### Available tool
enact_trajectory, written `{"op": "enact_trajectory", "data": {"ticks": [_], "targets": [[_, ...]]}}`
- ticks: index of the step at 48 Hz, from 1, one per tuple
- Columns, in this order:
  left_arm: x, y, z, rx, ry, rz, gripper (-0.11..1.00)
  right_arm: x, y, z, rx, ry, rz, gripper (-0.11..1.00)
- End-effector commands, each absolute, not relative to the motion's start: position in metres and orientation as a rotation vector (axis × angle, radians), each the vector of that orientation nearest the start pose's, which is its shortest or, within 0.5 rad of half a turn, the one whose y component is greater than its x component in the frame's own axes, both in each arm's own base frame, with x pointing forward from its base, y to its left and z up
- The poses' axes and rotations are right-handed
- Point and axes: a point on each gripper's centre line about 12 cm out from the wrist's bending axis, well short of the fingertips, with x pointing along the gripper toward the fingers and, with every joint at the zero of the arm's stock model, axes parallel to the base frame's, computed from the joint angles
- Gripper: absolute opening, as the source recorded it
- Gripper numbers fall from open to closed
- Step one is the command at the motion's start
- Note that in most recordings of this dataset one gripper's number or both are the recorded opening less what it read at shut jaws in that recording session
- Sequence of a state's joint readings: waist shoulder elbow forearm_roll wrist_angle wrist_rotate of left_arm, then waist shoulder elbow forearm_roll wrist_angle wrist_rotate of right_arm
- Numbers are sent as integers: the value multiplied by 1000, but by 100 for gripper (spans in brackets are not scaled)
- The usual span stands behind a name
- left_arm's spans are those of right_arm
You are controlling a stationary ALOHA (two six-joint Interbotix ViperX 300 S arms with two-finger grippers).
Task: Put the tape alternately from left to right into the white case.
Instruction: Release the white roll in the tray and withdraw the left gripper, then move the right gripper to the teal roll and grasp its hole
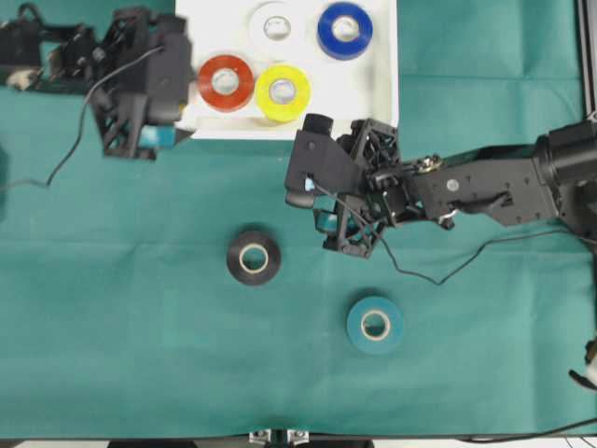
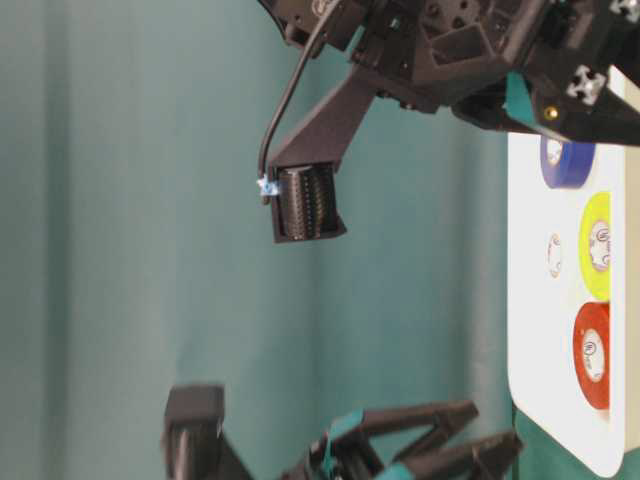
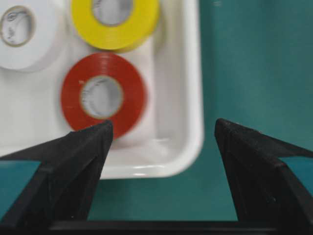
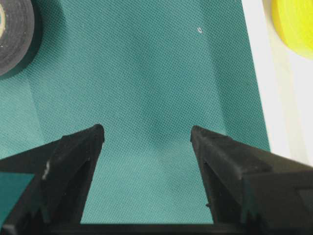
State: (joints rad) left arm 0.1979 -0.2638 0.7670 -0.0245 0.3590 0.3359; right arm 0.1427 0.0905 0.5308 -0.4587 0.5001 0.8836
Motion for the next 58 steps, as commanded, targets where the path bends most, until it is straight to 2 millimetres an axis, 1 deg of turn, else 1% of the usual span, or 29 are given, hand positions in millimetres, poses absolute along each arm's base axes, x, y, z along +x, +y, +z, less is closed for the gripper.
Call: {"op": "enact_trajectory", "data": {"ticks": [1,8,17,31,50,58], "targets": [[307,52,207,199,795,43,87,387,30,160,245,971,-298,79],[295,40,206,161,734,43,87,387,31,160,243,972,-298,79],[281,26,201,106,696,36,87,387,30,160,246,969,-299,79],[271,12,188,77,694,7,87,388,29,161,247,964,-298,79],[269,10,186,80,694,-1,86,388,29,161,251,959,-293,79],[268,10,184,80,700,-1,86,387,31,170,252,938,-282,78]]}}
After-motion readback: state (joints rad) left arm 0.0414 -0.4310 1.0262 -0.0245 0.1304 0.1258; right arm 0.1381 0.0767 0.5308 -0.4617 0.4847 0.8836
